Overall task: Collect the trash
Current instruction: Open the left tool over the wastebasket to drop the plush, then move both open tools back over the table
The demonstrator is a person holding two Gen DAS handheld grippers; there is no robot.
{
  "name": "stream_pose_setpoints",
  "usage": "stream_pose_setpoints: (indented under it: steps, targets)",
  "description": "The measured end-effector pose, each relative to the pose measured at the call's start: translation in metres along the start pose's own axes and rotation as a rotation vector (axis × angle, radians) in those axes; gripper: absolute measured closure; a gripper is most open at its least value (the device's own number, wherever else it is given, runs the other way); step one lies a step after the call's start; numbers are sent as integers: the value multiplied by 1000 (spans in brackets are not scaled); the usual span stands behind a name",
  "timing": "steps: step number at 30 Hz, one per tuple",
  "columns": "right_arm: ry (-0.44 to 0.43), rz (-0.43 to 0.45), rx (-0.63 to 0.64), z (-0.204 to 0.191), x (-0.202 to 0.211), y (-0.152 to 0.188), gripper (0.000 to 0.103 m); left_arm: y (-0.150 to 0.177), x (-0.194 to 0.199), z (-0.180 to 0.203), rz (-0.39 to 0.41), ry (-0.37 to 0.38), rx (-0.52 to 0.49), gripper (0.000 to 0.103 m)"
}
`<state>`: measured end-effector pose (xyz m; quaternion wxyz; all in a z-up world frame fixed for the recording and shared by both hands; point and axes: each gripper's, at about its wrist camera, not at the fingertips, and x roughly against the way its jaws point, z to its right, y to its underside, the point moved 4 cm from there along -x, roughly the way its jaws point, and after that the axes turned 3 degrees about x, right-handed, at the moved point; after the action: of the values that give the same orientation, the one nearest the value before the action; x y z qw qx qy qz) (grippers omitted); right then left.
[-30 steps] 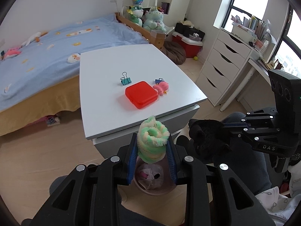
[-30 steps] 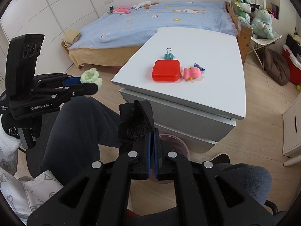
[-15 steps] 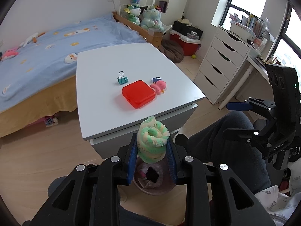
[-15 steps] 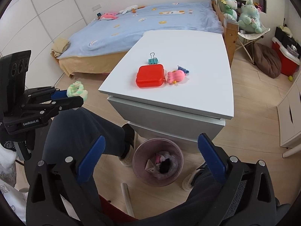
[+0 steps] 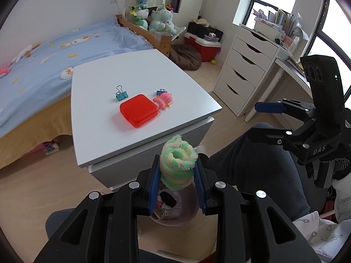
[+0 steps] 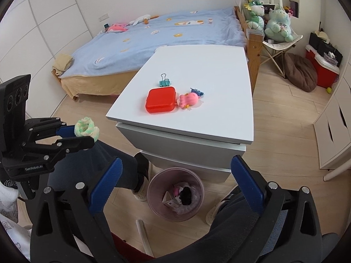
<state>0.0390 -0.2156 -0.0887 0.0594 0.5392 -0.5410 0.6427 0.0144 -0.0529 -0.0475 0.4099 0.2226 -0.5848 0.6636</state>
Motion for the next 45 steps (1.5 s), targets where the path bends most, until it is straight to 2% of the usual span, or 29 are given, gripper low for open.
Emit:
stream_pose_setpoints:
  steps: [11, 12, 13, 14, 15, 16, 23, 35, 45]
  targets:
    - [11, 20, -39, 16, 6, 2, 5, -3, -2, 21, -4, 28, -38, 72]
    - [11, 22, -41, 16, 7, 2, 5, -3, -2, 22, -6, 28, -37, 68]
    - [10, 24, -43, 17, 7, 2, 5, -4, -2, 22, -5, 27, -38, 52]
    - [10, 25, -45, 17, 7, 2, 5, -4, -1, 22, 3, 27, -35, 42]
    - [10, 25, -46, 17, 7, 2, 5, -4, -1, 21, 10, 36, -26, 21]
    - [10, 26, -47, 18, 7, 2, 5, -5, 0, 20, 20, 42, -12, 9]
    - [10, 27, -52, 19, 8, 4, 5, -5, -4, 5, 17, -14, 37, 7]
    - [1, 19, -38, 12, 6, 0, 5, -3, -2, -10, 24, -39, 81, 7]
    - [-9, 31, -21, 10, -3, -25, 5, -17, 3, -35, 52, -50, 148, 7]
